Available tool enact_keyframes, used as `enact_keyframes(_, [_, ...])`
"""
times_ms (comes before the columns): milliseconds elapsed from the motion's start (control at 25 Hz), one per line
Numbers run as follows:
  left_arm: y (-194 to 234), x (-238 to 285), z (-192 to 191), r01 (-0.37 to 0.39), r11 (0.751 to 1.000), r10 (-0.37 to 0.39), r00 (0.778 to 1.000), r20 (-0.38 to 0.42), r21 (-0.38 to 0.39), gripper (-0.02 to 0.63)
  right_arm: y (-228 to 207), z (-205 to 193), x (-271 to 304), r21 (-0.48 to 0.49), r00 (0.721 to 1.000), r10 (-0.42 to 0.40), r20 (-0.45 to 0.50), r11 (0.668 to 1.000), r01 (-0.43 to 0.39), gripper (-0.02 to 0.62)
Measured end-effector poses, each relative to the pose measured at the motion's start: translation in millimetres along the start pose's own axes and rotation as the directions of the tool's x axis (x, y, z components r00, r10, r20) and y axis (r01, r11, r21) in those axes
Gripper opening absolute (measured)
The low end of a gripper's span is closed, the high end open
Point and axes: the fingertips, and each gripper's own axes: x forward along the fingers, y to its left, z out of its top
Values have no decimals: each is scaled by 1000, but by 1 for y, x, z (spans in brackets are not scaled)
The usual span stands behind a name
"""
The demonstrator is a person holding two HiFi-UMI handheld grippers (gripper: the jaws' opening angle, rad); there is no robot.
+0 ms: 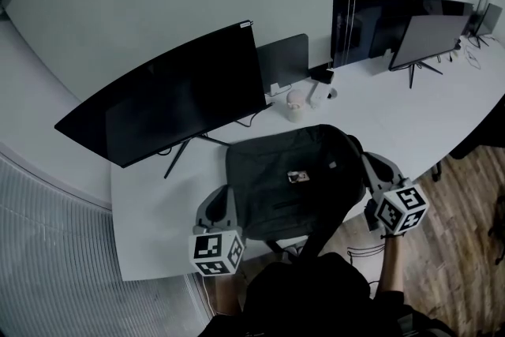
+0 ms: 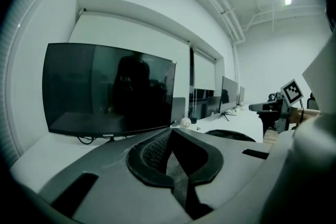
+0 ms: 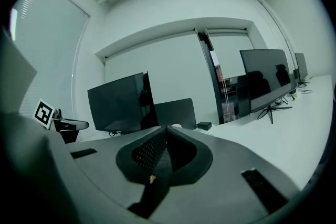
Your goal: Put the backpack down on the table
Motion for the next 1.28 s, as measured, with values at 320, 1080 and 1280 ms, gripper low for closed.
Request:
enact_keyframes(320, [1, -7, 15, -1, 1000, 0, 999, 54, 9, 17, 6, 17, -7, -51, 1000, 10, 22, 999, -8, 14])
enact_keyframes(1080, [0, 1, -2, 15, 1000, -15, 1000, 15, 1, 17, 8, 15, -1, -101, 999, 6, 43, 995, -2, 13])
enact_keyframes(1280, [0, 2, -4, 17, 1000, -18, 1000, 8, 5, 17, 7, 15, -3, -88, 998, 12, 57, 996, -7, 14])
